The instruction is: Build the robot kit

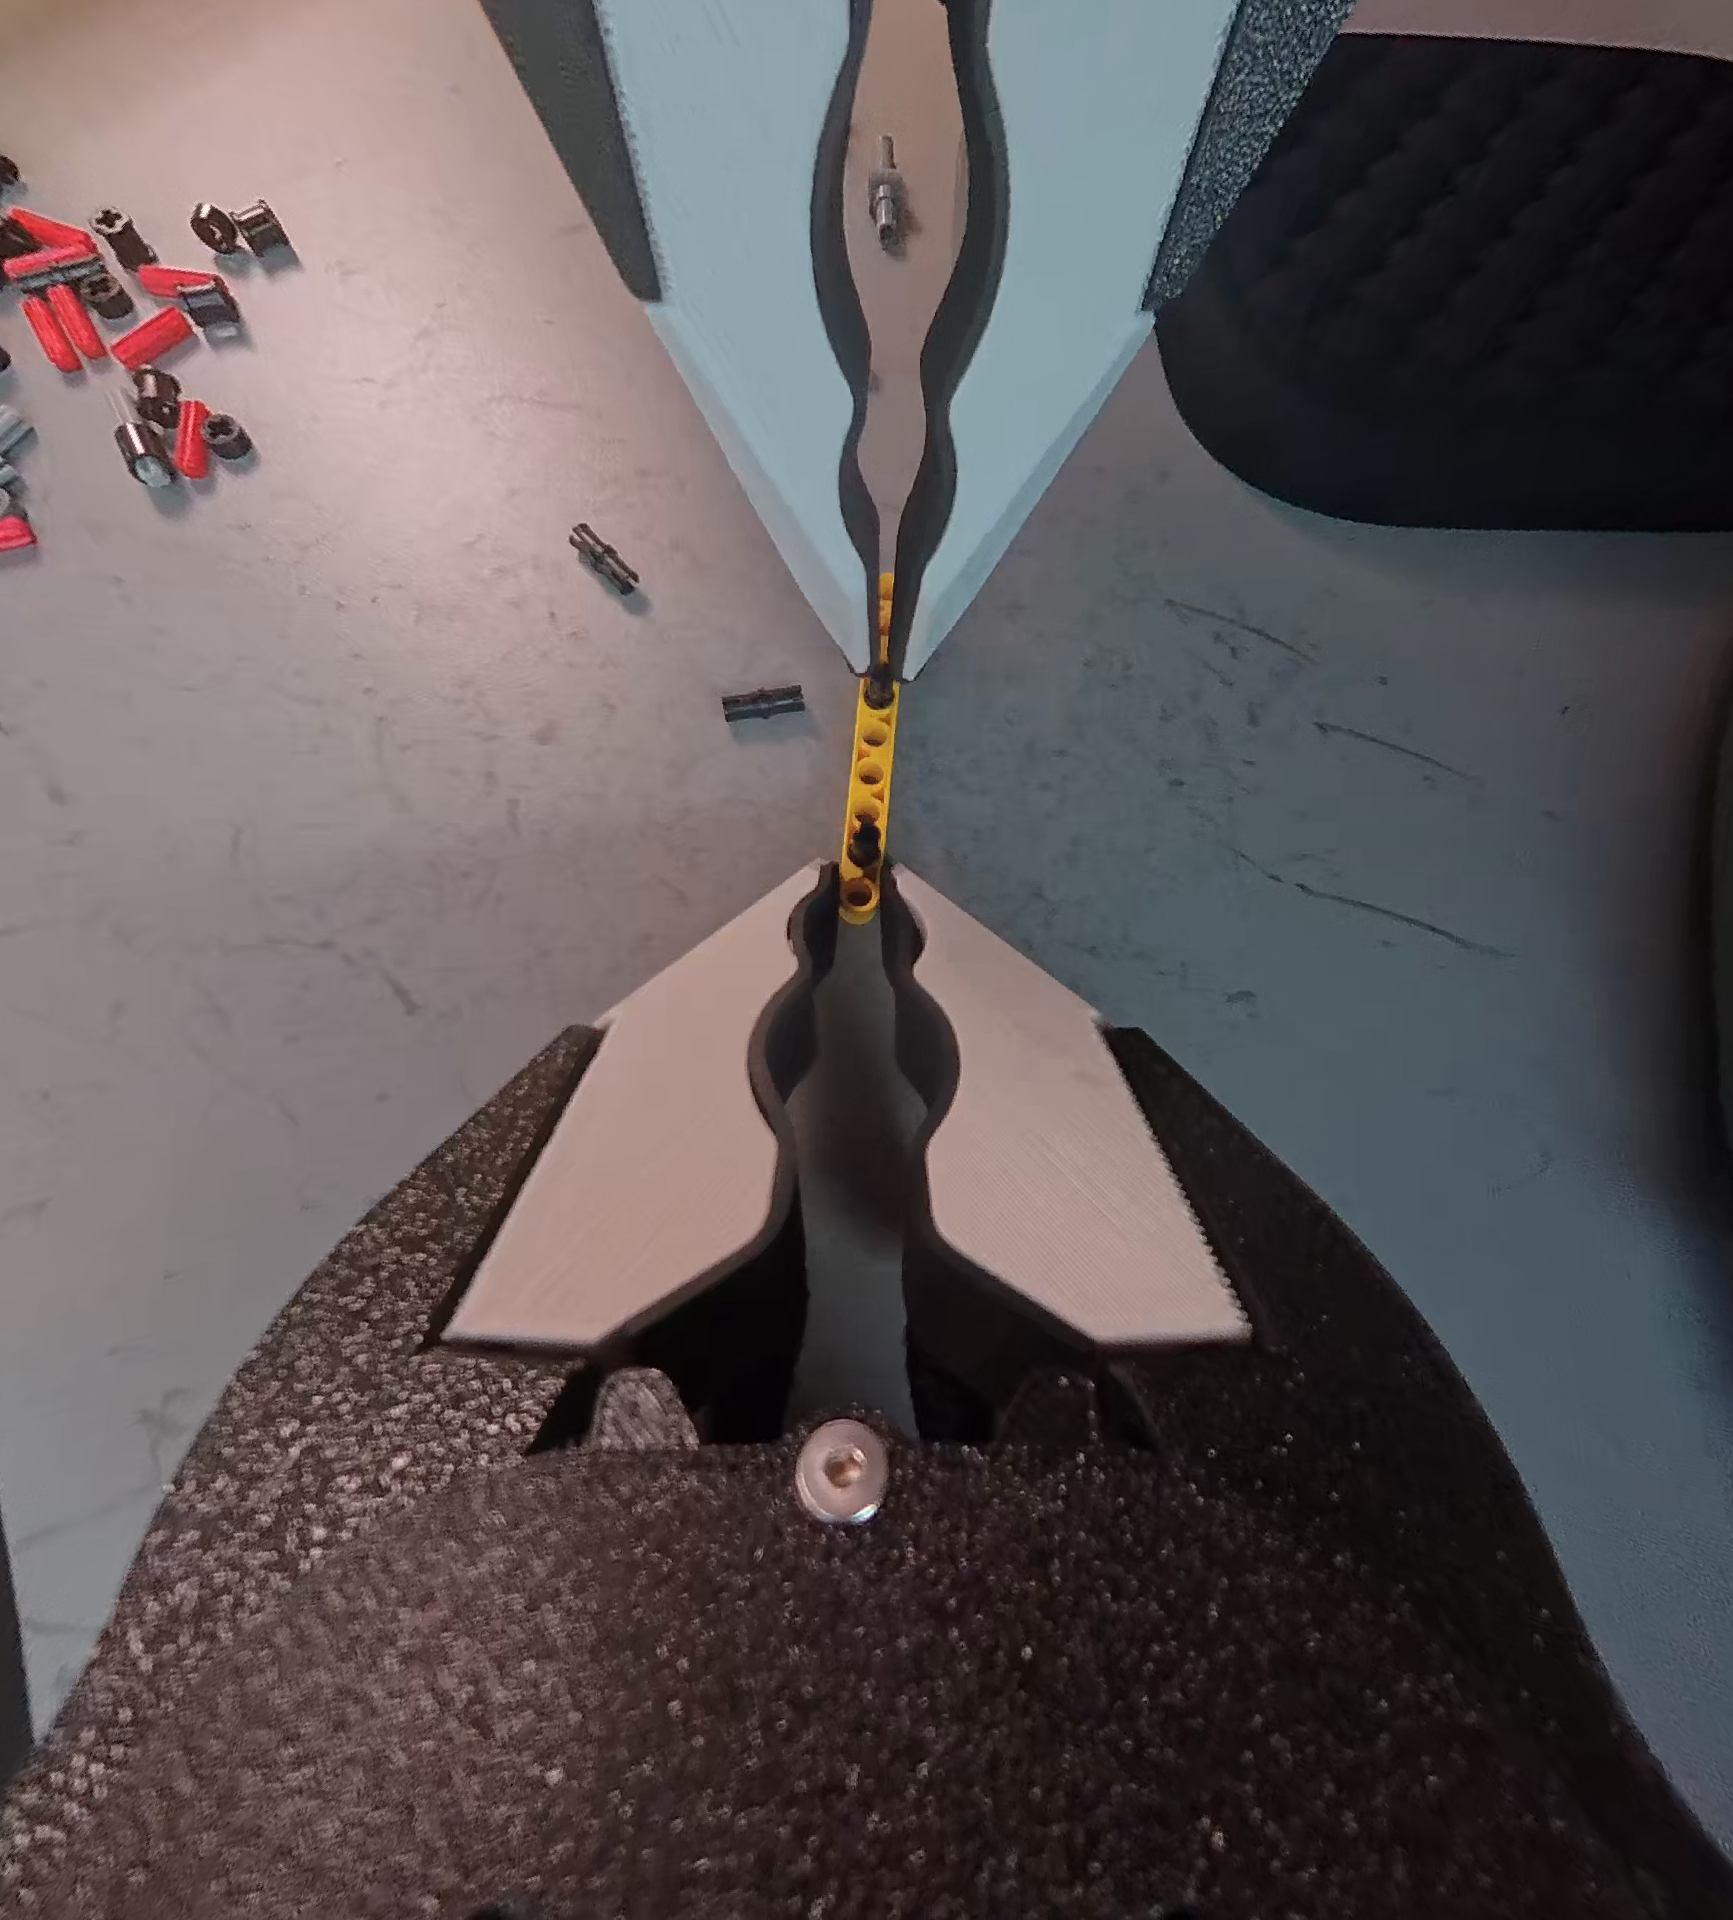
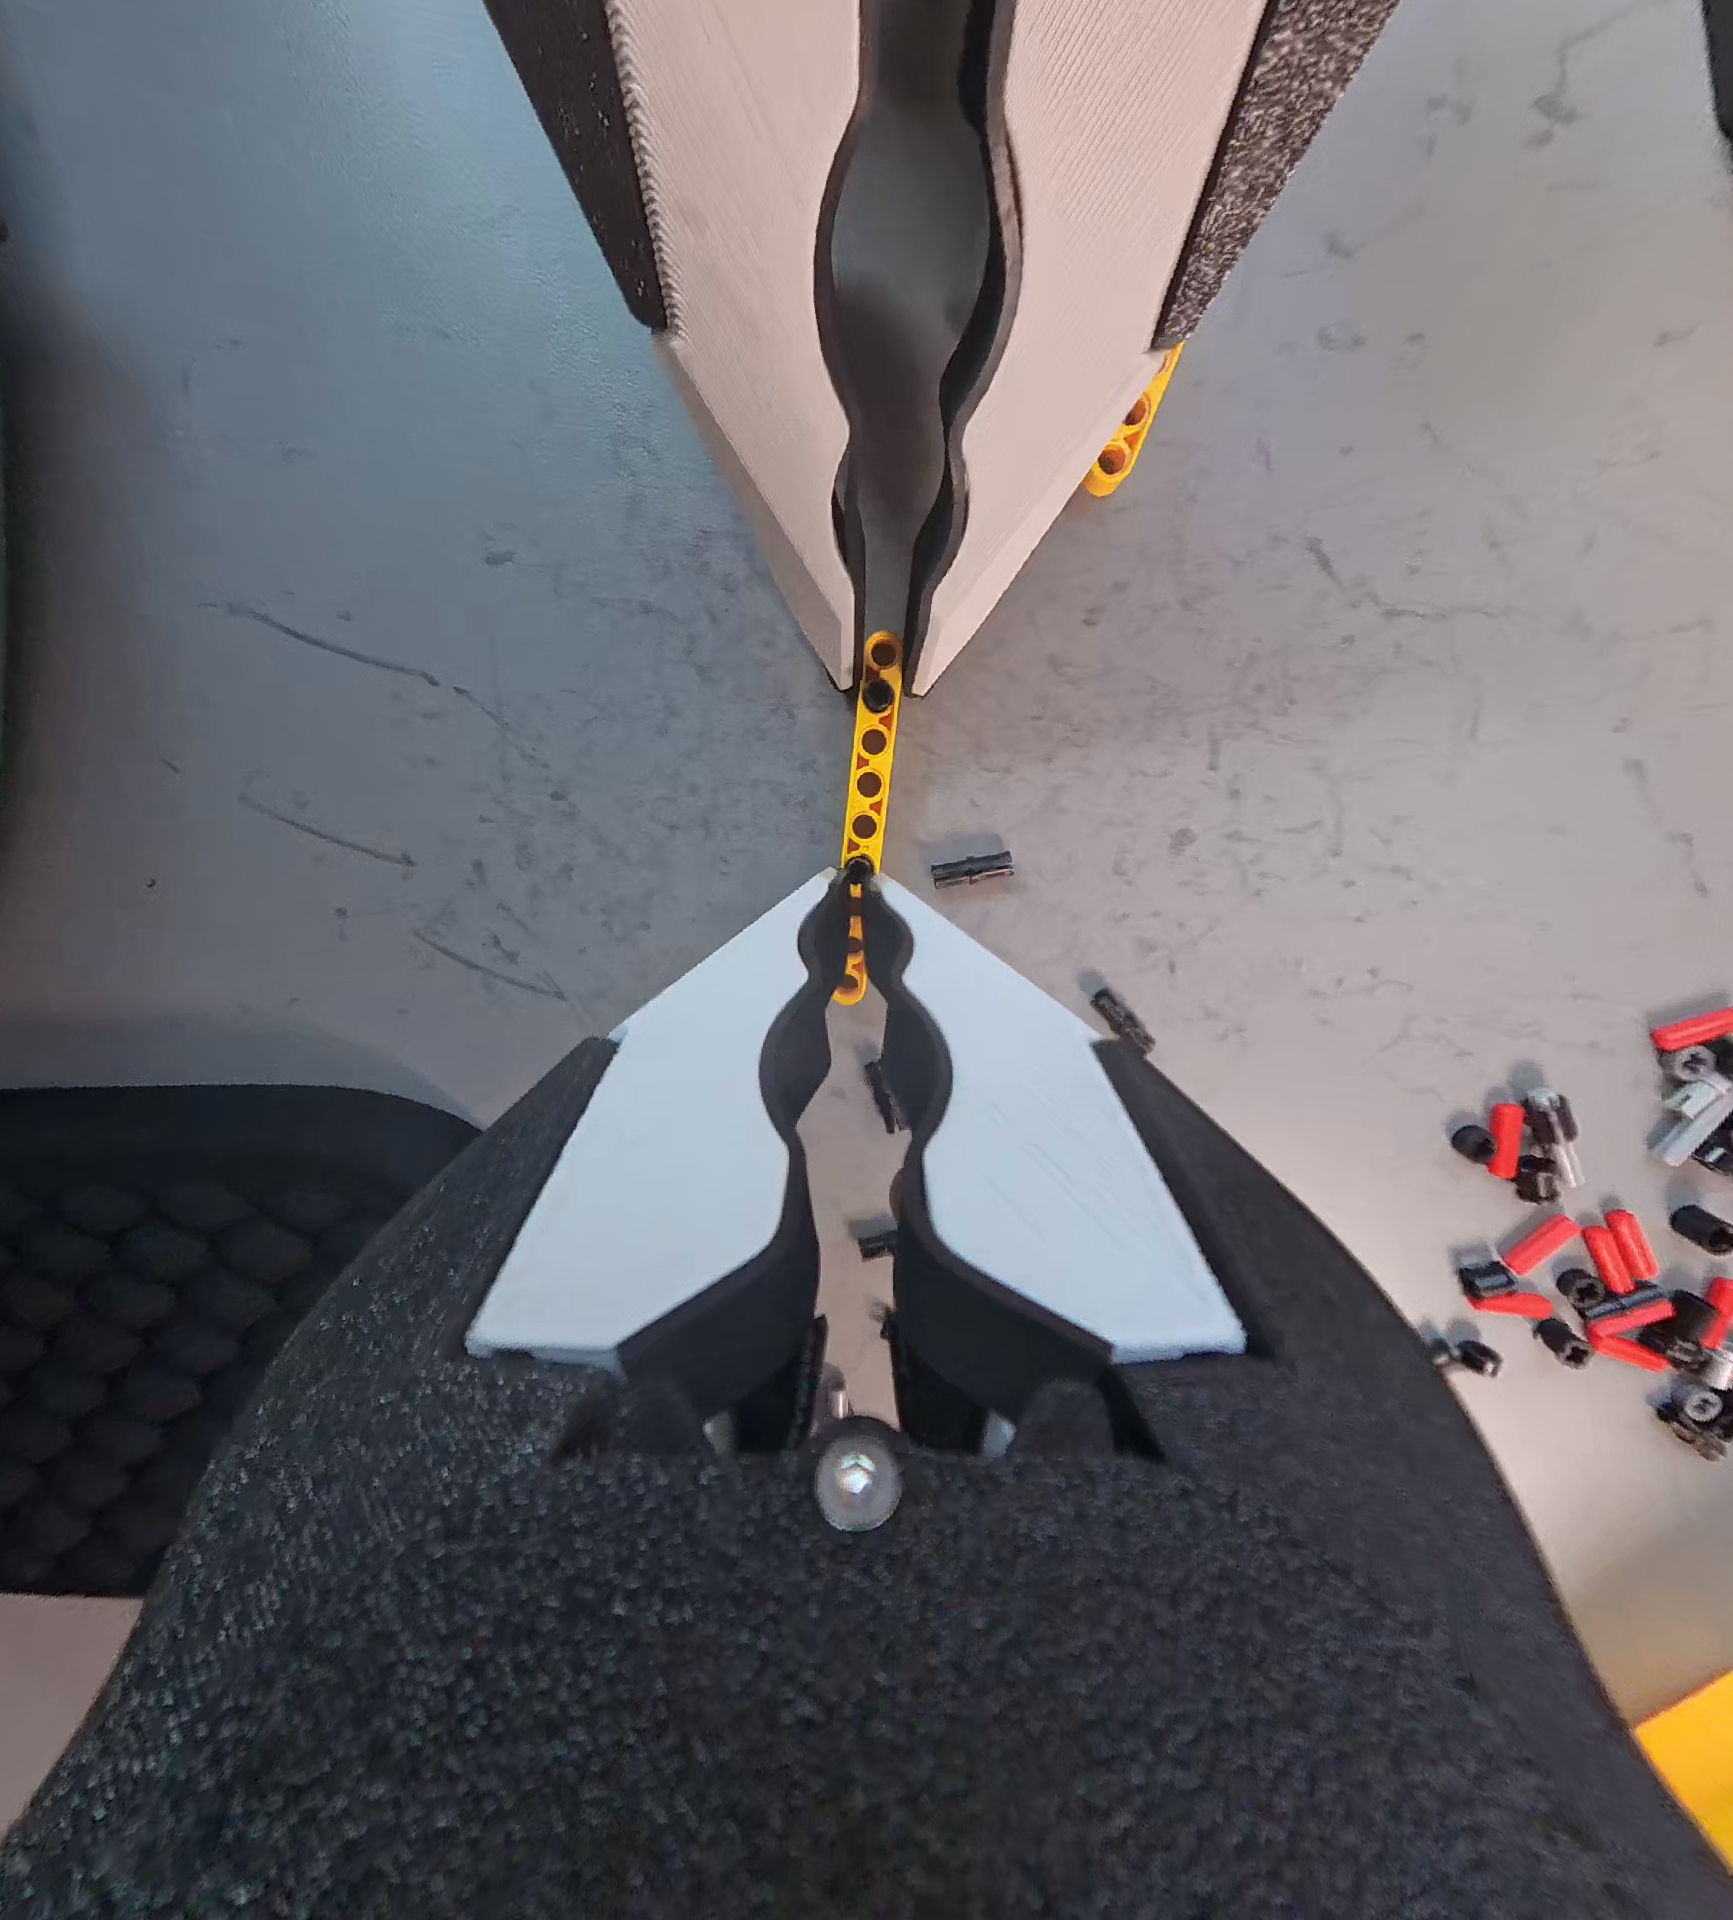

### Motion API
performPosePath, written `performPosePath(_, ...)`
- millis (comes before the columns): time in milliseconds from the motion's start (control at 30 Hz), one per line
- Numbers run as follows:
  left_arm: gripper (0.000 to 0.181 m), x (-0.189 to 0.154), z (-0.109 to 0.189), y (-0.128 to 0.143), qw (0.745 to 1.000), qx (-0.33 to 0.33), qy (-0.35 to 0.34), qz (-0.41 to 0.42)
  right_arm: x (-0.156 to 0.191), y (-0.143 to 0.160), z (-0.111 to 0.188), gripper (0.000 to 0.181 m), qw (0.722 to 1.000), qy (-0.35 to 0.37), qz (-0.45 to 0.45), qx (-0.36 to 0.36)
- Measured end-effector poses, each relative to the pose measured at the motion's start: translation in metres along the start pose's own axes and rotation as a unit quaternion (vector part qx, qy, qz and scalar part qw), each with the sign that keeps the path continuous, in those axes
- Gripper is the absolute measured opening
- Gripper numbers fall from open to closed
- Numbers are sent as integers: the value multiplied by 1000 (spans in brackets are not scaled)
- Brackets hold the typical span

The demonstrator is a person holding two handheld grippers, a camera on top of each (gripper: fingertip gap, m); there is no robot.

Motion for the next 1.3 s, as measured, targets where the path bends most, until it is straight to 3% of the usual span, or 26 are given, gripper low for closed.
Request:
performPosePath(200, 7, -1, 0, 0, 1000, 1, -3, -4, 6, -5, -4, 0, 998, 12, 45, 39)
performPosePath(533, 7, -2, 0, 0, 1000, 1, 0, -5, -2, 46, 14, 11, 996, 59, -71, -7)
performPosePath(867, 7, -4, 0, 1, 1000, -1, 0, -2, -5, 54, 3, 7, 991, 50, -115, -52)
performPosePath(1133, 7, -4, 1, 1, 1000, -1, -1, -2, -9, 46, 7, 13, 992, 71, -70, -82)
performPosePath(1300, 7, -5, 1, 2, 1000, -1, -1, -2, -16, 40, -6, 16, 996, 35, -26, -82)
Point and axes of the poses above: each gripper's, where its closed fingertips meet, z back along the fingers, y out of its underside, x = y × z across the jaws, the point moved 10 cm from there along z, back along the fingers, and after that the axes turned 10 degrees about y, right-handed, at the moved point
